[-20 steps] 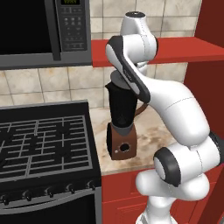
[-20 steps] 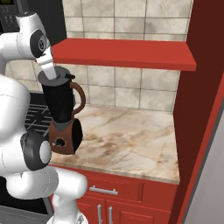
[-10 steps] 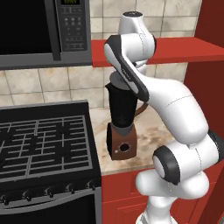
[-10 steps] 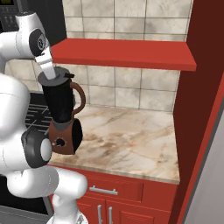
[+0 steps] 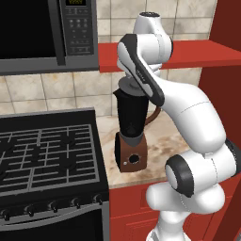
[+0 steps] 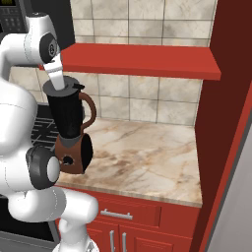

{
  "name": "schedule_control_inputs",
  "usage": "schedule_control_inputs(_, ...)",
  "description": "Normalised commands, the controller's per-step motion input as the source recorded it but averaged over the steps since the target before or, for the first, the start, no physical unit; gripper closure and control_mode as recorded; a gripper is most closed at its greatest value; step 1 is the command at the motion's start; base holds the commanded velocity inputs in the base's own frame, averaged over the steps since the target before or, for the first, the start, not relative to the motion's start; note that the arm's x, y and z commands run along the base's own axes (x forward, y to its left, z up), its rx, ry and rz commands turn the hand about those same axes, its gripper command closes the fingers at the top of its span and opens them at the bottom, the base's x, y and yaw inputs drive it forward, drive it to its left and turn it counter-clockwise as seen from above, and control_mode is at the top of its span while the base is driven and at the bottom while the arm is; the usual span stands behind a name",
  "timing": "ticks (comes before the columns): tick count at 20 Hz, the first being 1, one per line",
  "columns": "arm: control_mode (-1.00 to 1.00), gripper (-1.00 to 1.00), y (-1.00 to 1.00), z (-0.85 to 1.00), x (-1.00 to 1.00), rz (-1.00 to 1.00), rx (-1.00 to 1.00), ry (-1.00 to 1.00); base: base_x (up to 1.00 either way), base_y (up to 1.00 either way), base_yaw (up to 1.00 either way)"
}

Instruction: Close the lid blender by securely placing the lid on top.

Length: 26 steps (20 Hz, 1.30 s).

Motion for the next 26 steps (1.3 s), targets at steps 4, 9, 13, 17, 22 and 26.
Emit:
schedule_control_inputs(4, -1.00, 1.00, 0.00, -0.53, 0.07, 0.00, 0.02, 0.00, 0.00, 0.00, 0.00)
schedule_control_inputs(9, -1.00, 1.00, 0.16, -0.66, 0.07, 0.00, 0.00, 0.01, 0.00, 0.00, 0.00)
schedule_control_inputs(13, -1.00, 1.00, 0.30, -0.66, 0.02, 0.00, 0.00, 0.00, 0.00, 0.00, 0.00)
schedule_control_inputs(17, -1.00, 1.00, 0.13, -0.64, 0.18, 0.00, 0.00, 0.00, 0.00, 0.00, 0.00)
schedule_control_inputs(22, -1.00, 1.00, 0.01, -0.56, 0.55, 0.00, 0.00, 0.00, 0.00, 0.00, 0.00)
schedule_control_inputs(26, -1.00, 1.00, 0.00, -0.35, 0.40, 0.00, -0.01, -0.09, 0.00, 0.00, 0.00)
